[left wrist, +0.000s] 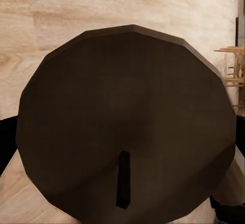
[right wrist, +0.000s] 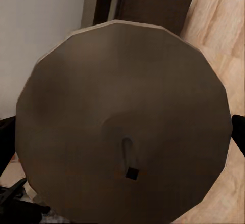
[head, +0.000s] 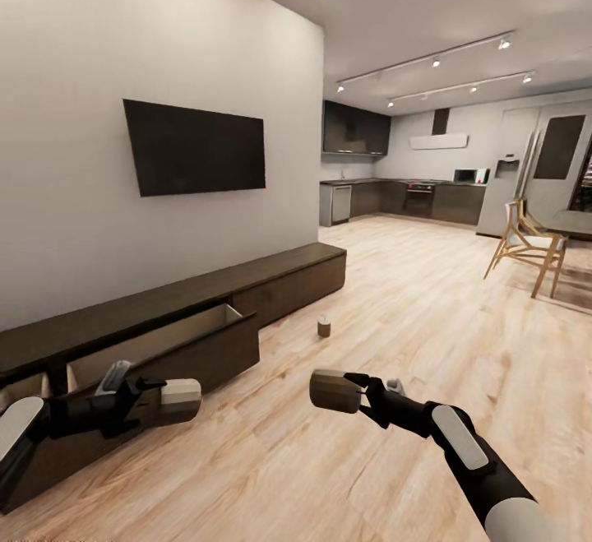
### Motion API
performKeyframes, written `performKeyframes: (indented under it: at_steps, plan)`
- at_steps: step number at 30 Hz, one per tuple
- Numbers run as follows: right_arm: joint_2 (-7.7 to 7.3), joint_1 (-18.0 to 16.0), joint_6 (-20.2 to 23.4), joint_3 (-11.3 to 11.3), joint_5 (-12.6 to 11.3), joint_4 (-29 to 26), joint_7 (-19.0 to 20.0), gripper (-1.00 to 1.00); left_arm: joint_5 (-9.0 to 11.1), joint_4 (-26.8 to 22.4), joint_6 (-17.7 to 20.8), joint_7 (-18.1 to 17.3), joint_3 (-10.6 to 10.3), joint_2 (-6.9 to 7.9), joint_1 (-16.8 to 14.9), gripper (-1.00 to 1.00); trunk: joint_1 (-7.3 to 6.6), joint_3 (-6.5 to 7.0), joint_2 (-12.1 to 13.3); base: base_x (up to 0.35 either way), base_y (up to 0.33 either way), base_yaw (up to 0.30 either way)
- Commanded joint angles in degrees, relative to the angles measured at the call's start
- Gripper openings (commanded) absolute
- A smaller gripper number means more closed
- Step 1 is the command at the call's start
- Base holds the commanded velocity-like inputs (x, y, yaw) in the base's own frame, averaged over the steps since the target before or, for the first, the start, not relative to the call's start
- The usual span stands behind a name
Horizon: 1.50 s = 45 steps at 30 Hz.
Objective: Place each of the two pumpkins and all three candles from the living room inside a cabinet in the living room (use any cabinet), then make sure every cabinet is closed, and position the cauldron so it is next to a table in the living room.
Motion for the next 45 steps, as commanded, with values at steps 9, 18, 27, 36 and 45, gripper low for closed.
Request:
performKeyframes:
  at_steps: [9, 18, 27, 36, 45]
  plan:
    - [-0.09, 0.0, 0.1, 0.1, -0.2, 0.1, 0.3, -1.00, 1.1, 0.0, 0.0, 0.5, 0.1, -0.07, -0.1, -1.00, 0.01, -0.06, 0.0, 0.202, 0.000, 0.290]
    - [-0.09, 0.0, 0.1, 0.1, -0.2, 0.0, 0.3, -1.00, 1.1, 0.0, 0.0, 0.5, 0.1, -0.03, -0.1, -1.00, 0.01, -0.06, 0.0, 0.202, 0.000, 0.084]
    - [-0.09, 0.0, 0.1, 0.1, -0.2, 0.0, 0.3, -1.00, 1.1, 0.0, 0.0, 0.5, 0.1, -0.02, -0.1, -1.00, 0.01, -0.06, 0.0, 0.202, 0.000, 0.208]
    - [-0.07, 0.0, 0.1, 0.1, -0.2, 0.0, 0.3, -1.00, 1.1, 0.0, 0.0, 0.5, 0.1, -0.02, -0.1, -1.00, 0.01, -0.06, 0.0, 0.202, 0.000, 0.278]
    - [-0.01, 0.0, 0.1, 0.1, -0.2, 0.0, 0.3, -1.00, 1.1, 0.0, 0.0, 0.5, 0.1, -0.04, -0.1, -1.00, 0.01, -0.06, 0.0, 0.199, 0.000, 0.279]
